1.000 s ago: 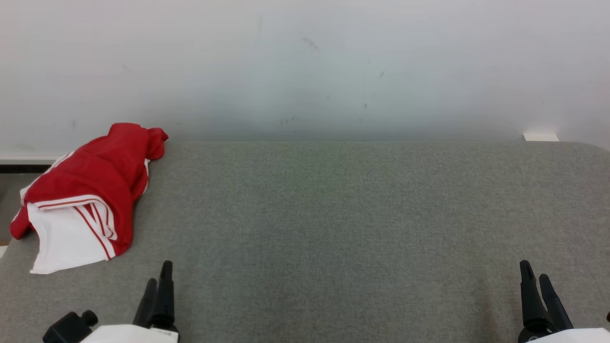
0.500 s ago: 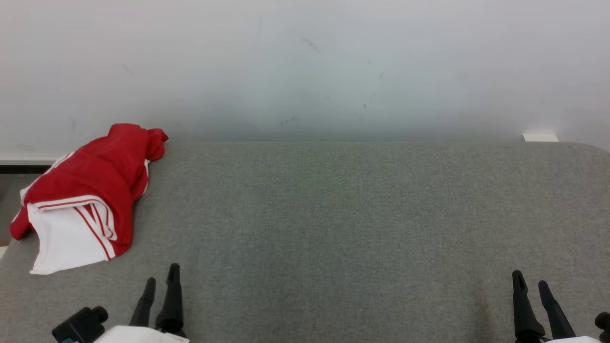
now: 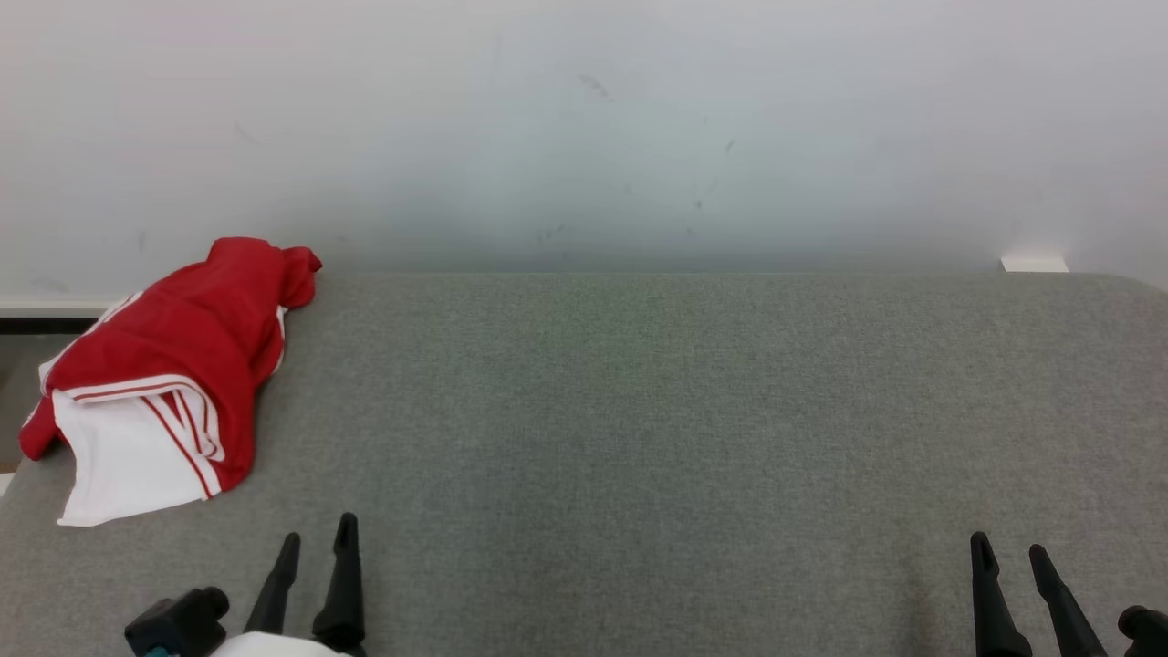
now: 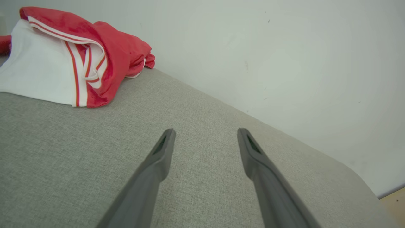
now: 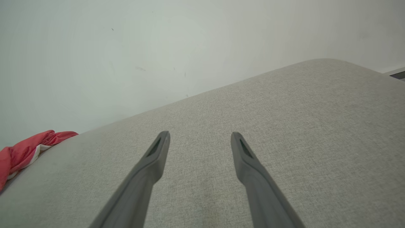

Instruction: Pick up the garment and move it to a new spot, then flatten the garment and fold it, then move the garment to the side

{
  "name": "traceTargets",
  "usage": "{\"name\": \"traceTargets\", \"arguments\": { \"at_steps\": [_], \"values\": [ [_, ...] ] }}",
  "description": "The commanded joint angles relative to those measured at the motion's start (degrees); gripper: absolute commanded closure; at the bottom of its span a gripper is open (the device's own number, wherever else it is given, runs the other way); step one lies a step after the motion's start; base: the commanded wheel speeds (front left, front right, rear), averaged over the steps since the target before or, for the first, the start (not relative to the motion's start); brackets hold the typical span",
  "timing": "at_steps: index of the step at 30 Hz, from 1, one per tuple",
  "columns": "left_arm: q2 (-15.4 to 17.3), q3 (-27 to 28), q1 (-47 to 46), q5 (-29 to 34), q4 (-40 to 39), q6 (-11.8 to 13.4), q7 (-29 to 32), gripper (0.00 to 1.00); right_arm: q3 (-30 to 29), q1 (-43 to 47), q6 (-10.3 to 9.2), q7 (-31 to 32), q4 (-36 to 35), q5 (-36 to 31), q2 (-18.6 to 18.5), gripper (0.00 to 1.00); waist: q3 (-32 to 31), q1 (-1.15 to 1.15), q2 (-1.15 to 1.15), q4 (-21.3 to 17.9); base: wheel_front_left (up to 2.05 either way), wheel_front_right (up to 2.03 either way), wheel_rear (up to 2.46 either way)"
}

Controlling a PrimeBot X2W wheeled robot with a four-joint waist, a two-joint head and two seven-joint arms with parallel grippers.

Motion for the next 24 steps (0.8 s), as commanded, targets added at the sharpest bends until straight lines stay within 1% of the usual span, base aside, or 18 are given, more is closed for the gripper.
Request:
{"name": "traceTargets", "arguments": {
  "at_steps": [1,15,24],
  "values": [
    [0.6,-0.1,0.1,1.7,-0.4,0.2,-0.6,0.00,0.0,0.0,-0.07,-0.5,-0.2,-1.7,-0.6,0.00,0.0,0.00,0.00,0.0,0.00,0.00,0.00],
    [0.9,-1.0,0.8,9.9,0.4,0.5,-2.6,0.00,0.4,0.9,-0.08,-2.5,0.2,-9.7,-0.7,0.00,-0.2,0.00,0.00,0.0,0.00,0.00,0.00],
    [1.1,-1.7,1.0,14.7,1.2,0.6,-3.6,0.00,0.4,1.4,-0.09,-3.7,0.7,-13.6,-0.8,0.00,-0.1,0.00,0.00,-0.2,0.00,0.00,0.00]
  ]
}}
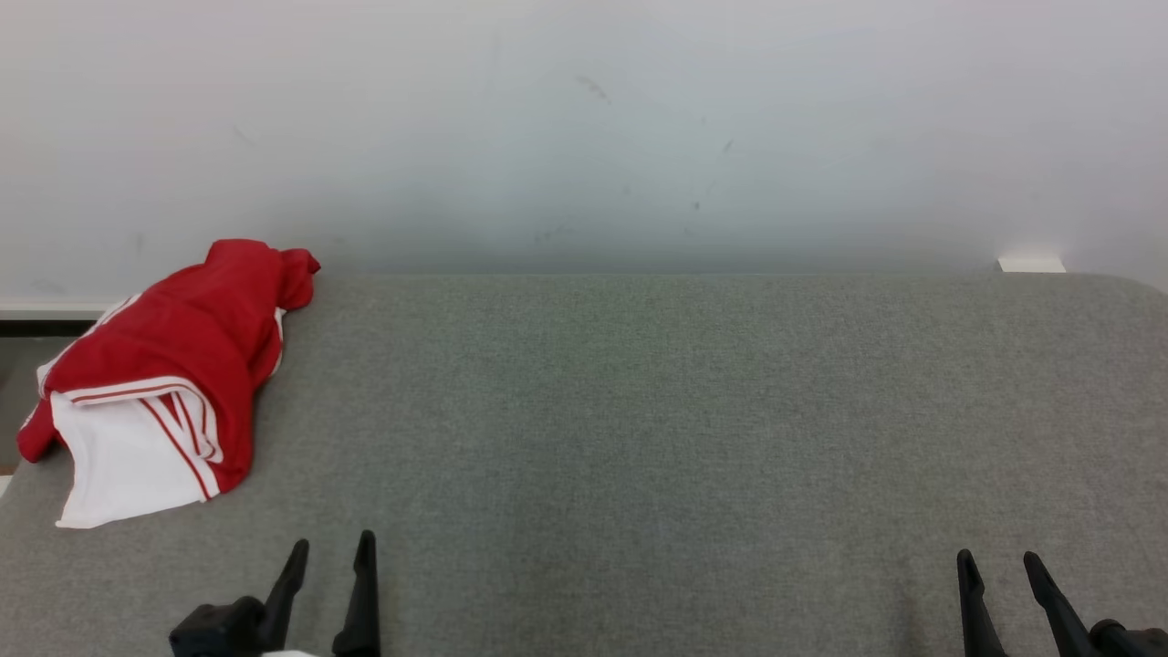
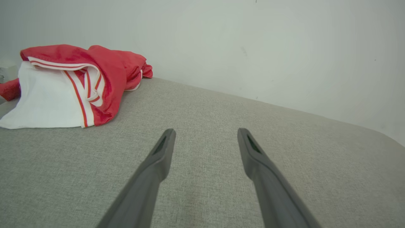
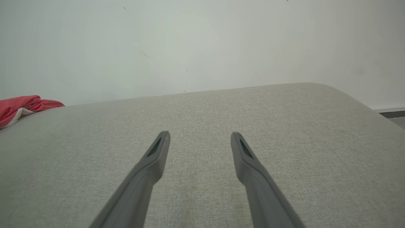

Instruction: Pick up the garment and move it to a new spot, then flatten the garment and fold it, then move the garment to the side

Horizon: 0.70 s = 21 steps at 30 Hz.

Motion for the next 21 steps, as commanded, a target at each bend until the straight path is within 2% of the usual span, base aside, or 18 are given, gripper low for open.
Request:
{"name": "traceTargets", "arguments": {
  "at_steps": [1,21],
  "values": [
    [0.5,0.0,0.2,2.0,-0.1,0.1,-0.5,0.00,0.0,0.3,-0.09,-0.4,-0.1,-1.6,-0.5,0.00,0.0,0.00,0.00,0.0,0.00,0.00,0.00],
    [0.5,-0.1,1.4,10.5,2.9,-0.5,-2.7,0.00,-0.7,1.2,-0.11,-2.9,-0.1,-8.4,-0.7,0.00,-0.5,0.00,0.00,0.7,0.00,0.00,0.00]
  ]
}}
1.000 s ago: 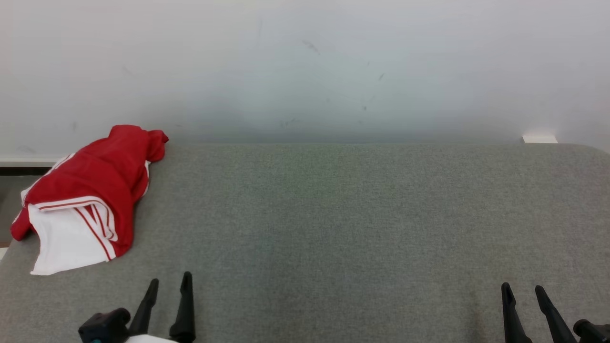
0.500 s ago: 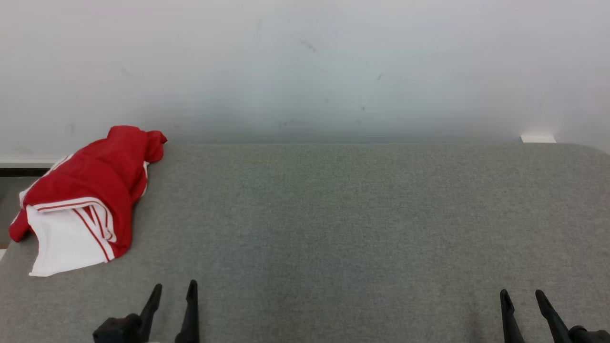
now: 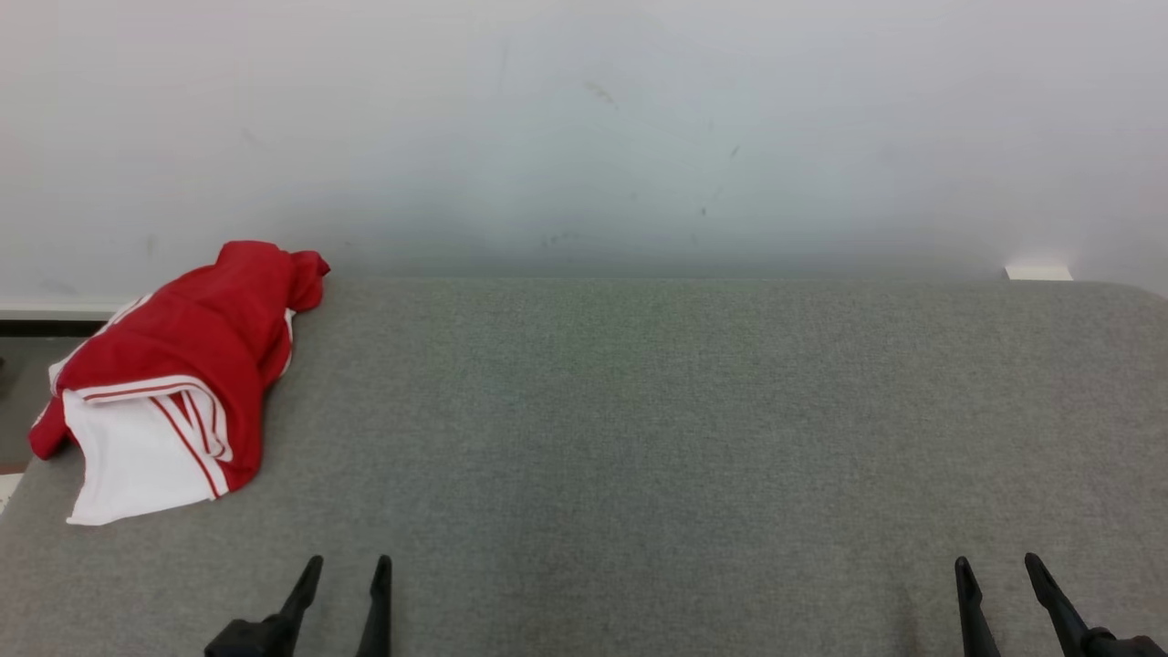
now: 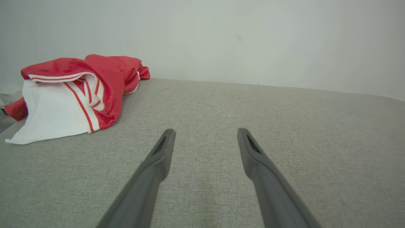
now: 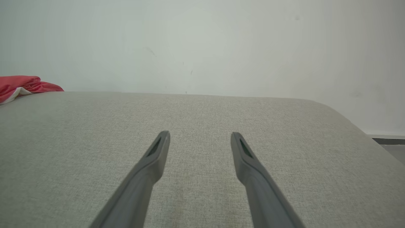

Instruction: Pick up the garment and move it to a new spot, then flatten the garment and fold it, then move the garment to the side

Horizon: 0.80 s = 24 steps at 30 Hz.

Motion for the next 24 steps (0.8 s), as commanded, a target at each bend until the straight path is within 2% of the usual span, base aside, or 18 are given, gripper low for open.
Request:
{"name": "traceTargets", "arguments": {
  "at_steps": [1,12,15,18,24],
  "values": [
    [0.3,0.0,0.8,1.7,0.1,0.0,-0.7,0.00,0.0,0.7,-0.11,-0.7,-0.2,-1.3,-0.3,0.00,0.0,0.00,0.00,0.1,0.00,0.00,0.00],
    [0.1,-0.2,0.7,5.9,0.3,-0.1,-1.5,0.00,0.4,1.2,-0.12,-1.6,-0.4,-4.7,-0.4,0.00,0.3,0.00,0.00,0.6,0.00,0.00,0.00],
    [0.0,-0.2,0.2,5.6,0.5,-0.3,-1.5,0.00,0.3,1.2,-0.12,-1.5,-0.5,-3.9,-0.2,0.00,0.4,0.00,0.00,1.4,0.00,0.00,0.00],
    [-0.2,-0.3,-0.1,5.6,0.5,-0.2,-1.5,0.00,0.2,1.6,-0.12,-1.5,-0.4,-3.5,-0.1,0.00,0.4,0.00,0.00,3.4,0.00,0.00,0.00],
    [-0.4,-0.3,0.6,5.1,0.3,-0.2,-1.4,0.00,1.4,1.8,-0.12,-1.5,-0.1,-3.2,0.3,0.00,0.2,0.00,0.00,9.8,0.00,0.00,0.00]
  ]
}}
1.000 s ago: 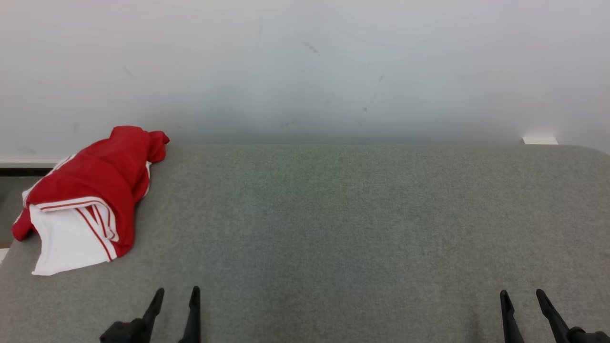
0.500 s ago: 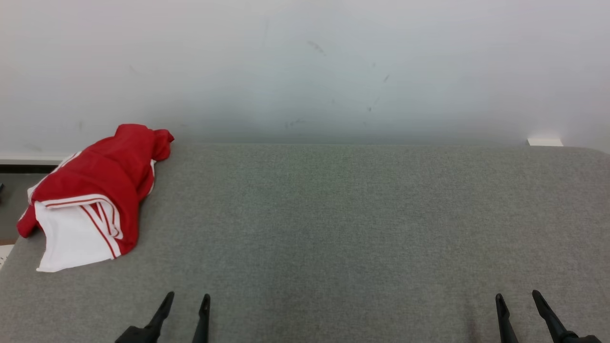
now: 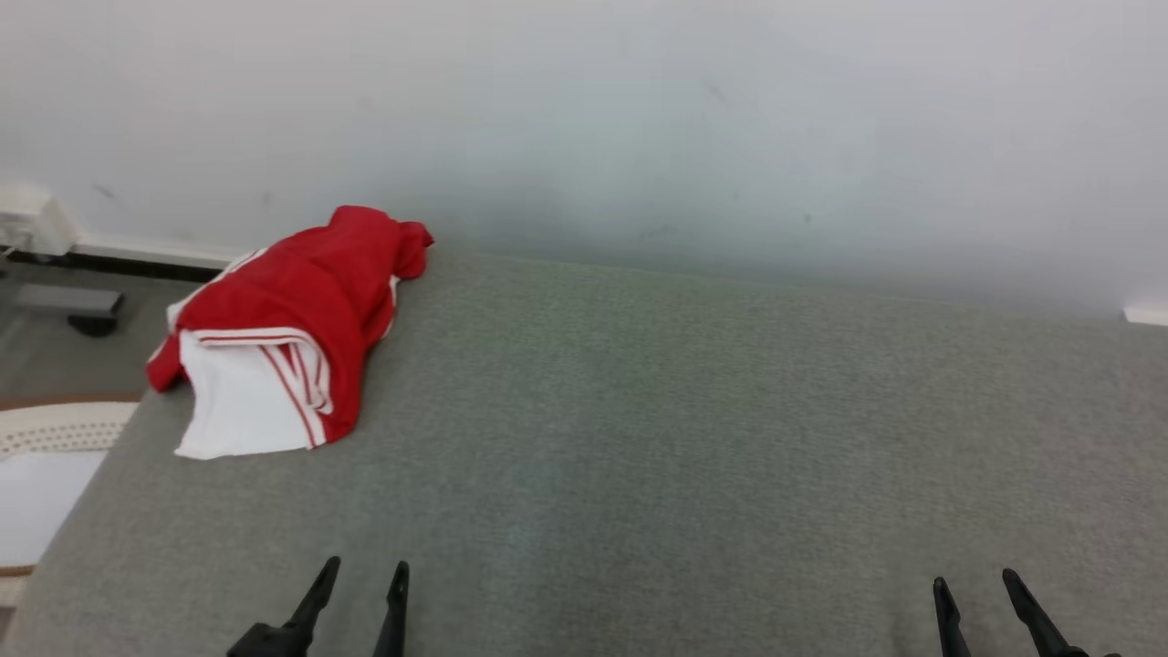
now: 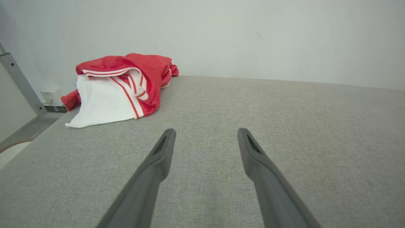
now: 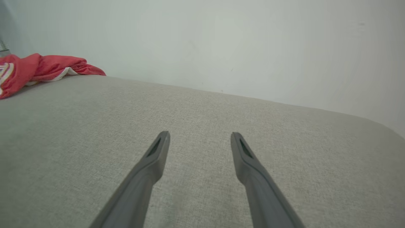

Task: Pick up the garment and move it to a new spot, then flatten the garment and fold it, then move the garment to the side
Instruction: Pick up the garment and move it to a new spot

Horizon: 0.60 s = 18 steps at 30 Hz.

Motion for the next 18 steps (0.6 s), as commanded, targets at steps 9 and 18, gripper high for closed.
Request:
{"name": "traceTargets", "arguments": {
  "at_steps": [9,18],
  "values": [
    [0.2,1.4,1.9,-0.4,-0.7,0.1,0.0,0.00,3.2,-1.6,-0.12,-0.1,0.7,1.0,0.0,0.00,0.4,0.00,0.00,10.6,0.00,0.00,0.00],
    [-0.4,4.1,-1.3,-4.1,-2.4,-0.1,0.0,0.00,5.5,-4.1,-0.12,-0.1,0.2,1.0,-0.6,0.00,4.3,0.00,0.00,11.4,0.00,0.00,0.00]
  ]
}}
